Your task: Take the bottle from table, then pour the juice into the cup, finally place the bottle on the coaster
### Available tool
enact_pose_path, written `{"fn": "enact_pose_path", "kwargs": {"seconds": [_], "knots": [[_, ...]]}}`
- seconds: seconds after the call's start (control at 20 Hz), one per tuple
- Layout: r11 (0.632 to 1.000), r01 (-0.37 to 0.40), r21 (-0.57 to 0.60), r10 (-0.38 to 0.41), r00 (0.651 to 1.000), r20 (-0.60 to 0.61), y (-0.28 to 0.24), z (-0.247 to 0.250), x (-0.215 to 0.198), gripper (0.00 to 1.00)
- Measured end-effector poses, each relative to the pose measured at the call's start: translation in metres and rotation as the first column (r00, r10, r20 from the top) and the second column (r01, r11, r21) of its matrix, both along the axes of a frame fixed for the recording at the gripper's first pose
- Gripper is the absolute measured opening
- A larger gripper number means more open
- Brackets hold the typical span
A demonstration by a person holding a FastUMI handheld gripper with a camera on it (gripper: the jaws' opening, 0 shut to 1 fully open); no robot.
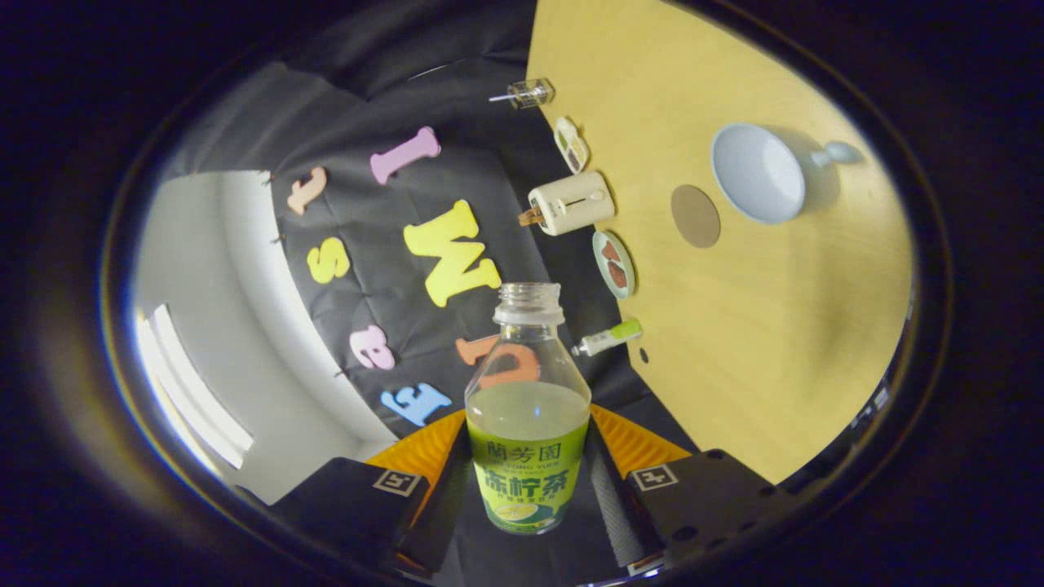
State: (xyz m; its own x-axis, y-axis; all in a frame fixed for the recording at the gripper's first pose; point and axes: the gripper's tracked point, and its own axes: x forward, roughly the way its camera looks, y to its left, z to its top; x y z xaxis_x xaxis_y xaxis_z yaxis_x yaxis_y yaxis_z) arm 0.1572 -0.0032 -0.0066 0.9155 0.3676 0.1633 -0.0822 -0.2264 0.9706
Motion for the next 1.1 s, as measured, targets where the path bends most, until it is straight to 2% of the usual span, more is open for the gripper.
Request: {"fn": "enact_pose_path", "kwargs": {"seconds": [0.15, 0.25, 0.35, 0.45, 0.65, 0.8, 1.0, 1.1], "knots": [[0.984, 0.010, -0.175, -0.012, 1.000, -0.011, 0.002, -0.008, 0.000, 0.78], [0.960, 0.026, -0.279, -0.027, 1.000, -0.002, 0.003, -0.008, 0.001, 0.78], [0.907, 0.031, -0.420, -0.028, 1.000, 0.015, 0.002, -0.006, 0.000, 0.78], [0.827, 0.049, -0.560, -0.036, 0.999, 0.034, -0.003, -0.004, 0.001, 0.78], [0.609, 0.077, -0.789, -0.060, 0.997, 0.051, -0.012, -0.002, 0.001, 0.79], [0.441, 0.073, -0.895, -0.037, 0.997, 0.063, -0.010, 0.006, 0.001, 0.79], [0.161, 0.143, -0.977, -0.065, 0.989, 0.134, -0.016, 0.024, 0.002, 0.79], [0.032, 0.149, -0.988, -0.058, 0.987, 0.147, -0.011, 0.025, 0.003, 0.80]]}}
